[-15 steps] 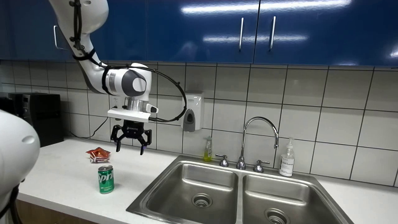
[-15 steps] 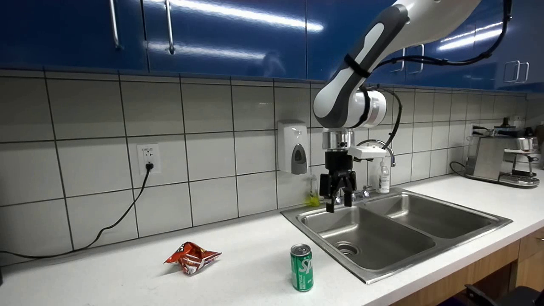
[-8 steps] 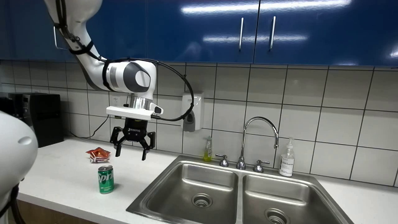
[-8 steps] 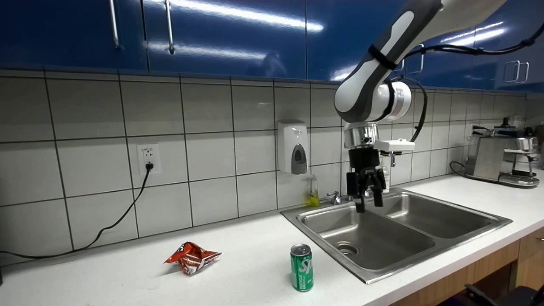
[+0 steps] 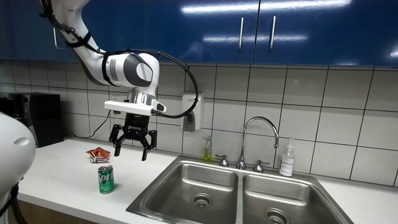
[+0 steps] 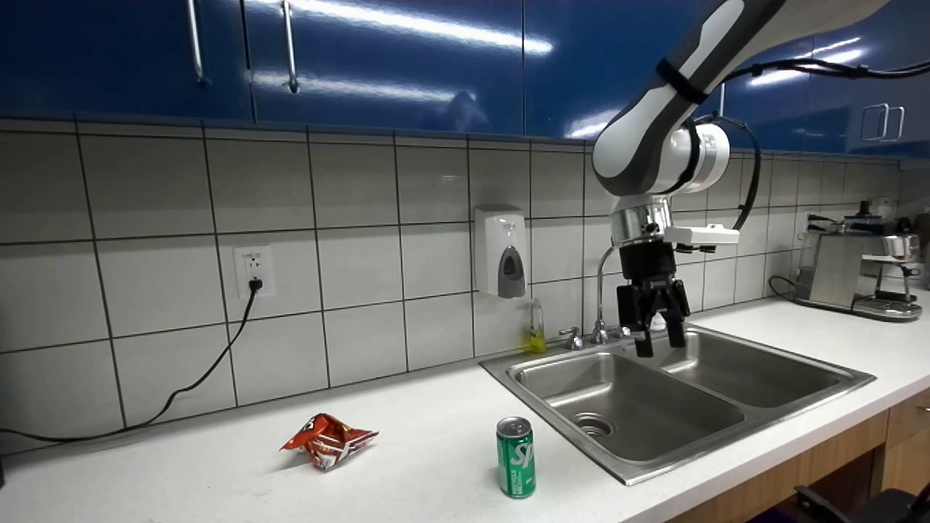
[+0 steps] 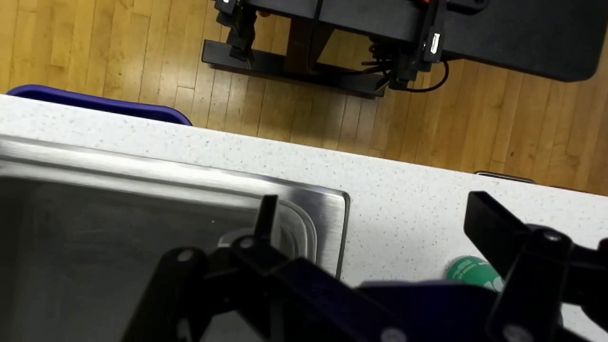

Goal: Remove the can out of the sink

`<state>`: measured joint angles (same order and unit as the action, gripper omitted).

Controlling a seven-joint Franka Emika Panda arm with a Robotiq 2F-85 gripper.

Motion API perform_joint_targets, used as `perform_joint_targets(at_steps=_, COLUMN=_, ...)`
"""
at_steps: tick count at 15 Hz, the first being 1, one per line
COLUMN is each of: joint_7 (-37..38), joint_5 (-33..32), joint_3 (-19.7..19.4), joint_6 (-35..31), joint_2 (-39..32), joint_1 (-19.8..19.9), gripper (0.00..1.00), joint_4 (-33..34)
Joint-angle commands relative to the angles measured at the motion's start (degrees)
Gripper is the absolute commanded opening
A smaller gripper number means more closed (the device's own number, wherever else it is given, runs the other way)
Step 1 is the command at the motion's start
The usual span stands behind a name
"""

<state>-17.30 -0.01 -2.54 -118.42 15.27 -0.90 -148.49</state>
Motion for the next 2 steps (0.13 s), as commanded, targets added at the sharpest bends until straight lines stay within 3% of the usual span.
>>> perform_joint_targets(at_steps=1, joint_7=0.05, joint_5=-0.02, joint_3=-0.07, joint_6=0.13, joint_2=-0.01, joint_1=-0.08, gripper=1.00, joint_4=0.07)
perform_joint_targets(at_steps=2, joint_7=0.06, joint_5=-0.02, joint_3=-0.07, joint_6=0.13, joint_2=0.00, joint_1=-0.08, gripper=1.00, joint_4=0.05)
